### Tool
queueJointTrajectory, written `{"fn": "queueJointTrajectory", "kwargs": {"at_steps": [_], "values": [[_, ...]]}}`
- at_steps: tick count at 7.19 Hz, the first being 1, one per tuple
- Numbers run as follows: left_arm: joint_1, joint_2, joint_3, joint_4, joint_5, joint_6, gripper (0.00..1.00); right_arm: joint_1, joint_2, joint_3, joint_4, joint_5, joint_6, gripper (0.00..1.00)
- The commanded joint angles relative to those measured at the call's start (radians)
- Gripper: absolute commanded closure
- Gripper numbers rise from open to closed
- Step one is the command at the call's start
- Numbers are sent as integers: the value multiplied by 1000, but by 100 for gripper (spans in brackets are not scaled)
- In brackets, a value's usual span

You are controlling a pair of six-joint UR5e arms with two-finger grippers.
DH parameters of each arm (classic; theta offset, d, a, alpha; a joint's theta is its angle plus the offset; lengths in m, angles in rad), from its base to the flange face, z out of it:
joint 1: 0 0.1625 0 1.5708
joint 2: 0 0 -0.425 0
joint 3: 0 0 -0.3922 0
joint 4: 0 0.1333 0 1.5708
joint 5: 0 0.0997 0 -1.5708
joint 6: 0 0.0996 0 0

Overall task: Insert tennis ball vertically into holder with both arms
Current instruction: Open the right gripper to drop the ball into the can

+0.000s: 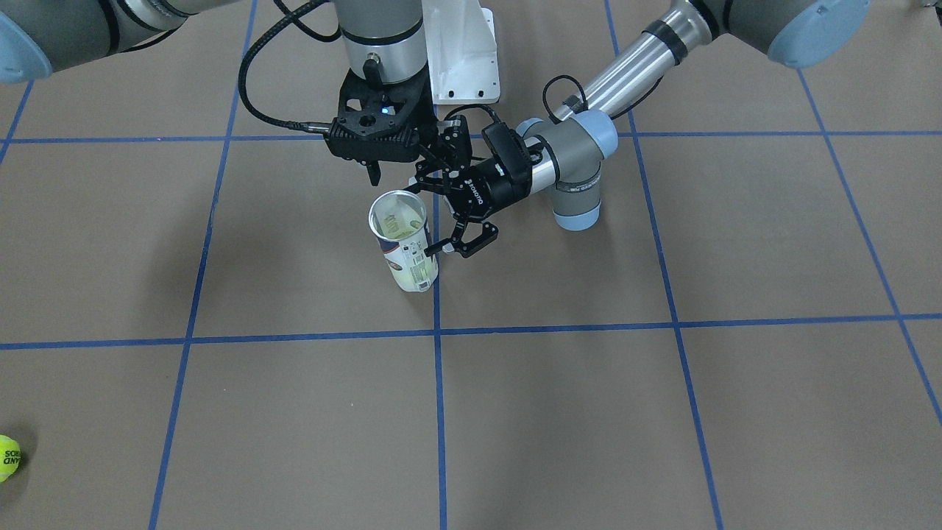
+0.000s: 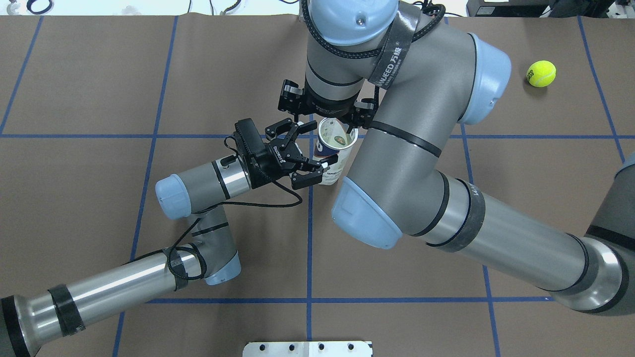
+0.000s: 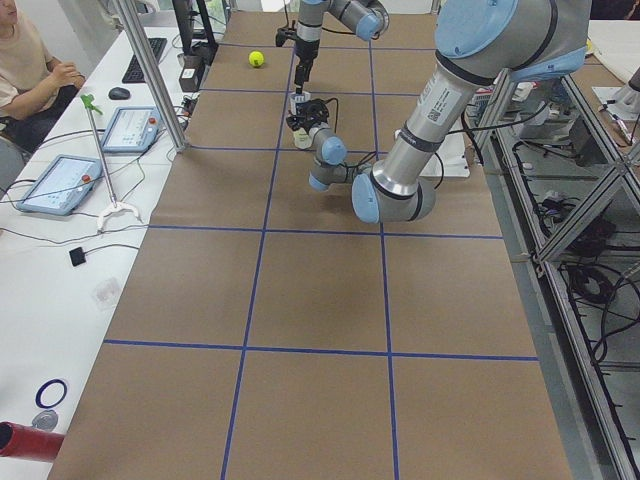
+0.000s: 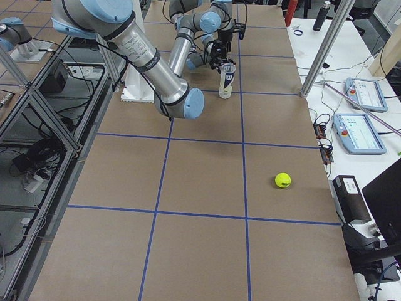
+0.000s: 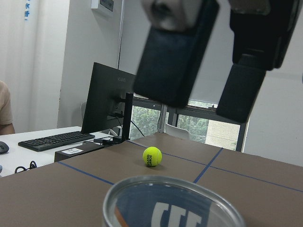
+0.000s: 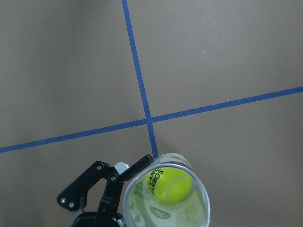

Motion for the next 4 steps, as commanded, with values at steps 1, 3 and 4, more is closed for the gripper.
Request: {"fn": "queueJointTrajectory", "kwargs": {"at_steps": [1, 3, 4], "values": [[0, -2, 0, 0, 0, 0, 1, 43, -22, -1, -2, 10, -85, 1], [-1, -2, 0, 0, 0, 0, 1, 151, -117, -1, 12, 48, -298, 1], [0, -3, -2, 0, 0, 0, 1, 231, -165, -1, 18, 100, -425, 1]]}}
